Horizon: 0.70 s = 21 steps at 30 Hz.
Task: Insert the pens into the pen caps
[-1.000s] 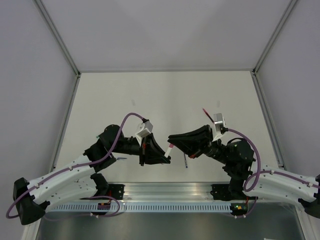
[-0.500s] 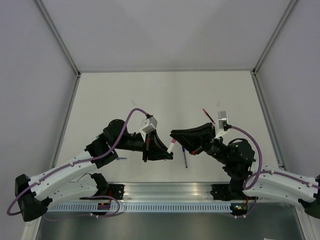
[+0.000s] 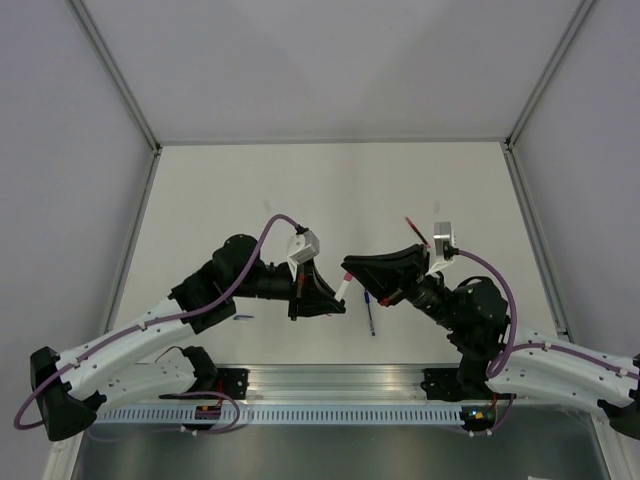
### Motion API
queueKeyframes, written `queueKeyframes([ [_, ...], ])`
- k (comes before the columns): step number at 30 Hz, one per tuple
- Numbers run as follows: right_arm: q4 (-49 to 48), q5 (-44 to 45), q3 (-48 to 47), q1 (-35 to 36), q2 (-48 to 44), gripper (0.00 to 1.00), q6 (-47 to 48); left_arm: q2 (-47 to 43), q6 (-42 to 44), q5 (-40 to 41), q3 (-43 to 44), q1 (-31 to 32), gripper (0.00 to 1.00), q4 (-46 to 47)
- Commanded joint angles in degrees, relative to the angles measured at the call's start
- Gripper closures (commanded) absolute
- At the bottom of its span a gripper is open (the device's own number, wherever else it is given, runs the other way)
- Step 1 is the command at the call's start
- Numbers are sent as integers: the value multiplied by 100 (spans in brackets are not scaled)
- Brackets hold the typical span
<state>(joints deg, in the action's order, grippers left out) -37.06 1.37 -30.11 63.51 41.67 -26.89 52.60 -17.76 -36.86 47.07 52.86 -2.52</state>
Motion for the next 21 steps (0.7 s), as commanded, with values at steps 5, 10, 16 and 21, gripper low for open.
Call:
queueKeyframes([
  [5,1403,-2149,708,373,157,100,61,-4,-333,909,839,-276,98,2169],
  [10,1420,-2351,787,373,105,100,272,57,-640,435,1084,-338,98,2292],
  [16,1394,-2545,928,391,34,100,282,40,-747,258,1392,-338,98,2265],
  [21,1166,-2150,989,426,236,100,-61,49,-466,697,1490,-338,98,1861],
])
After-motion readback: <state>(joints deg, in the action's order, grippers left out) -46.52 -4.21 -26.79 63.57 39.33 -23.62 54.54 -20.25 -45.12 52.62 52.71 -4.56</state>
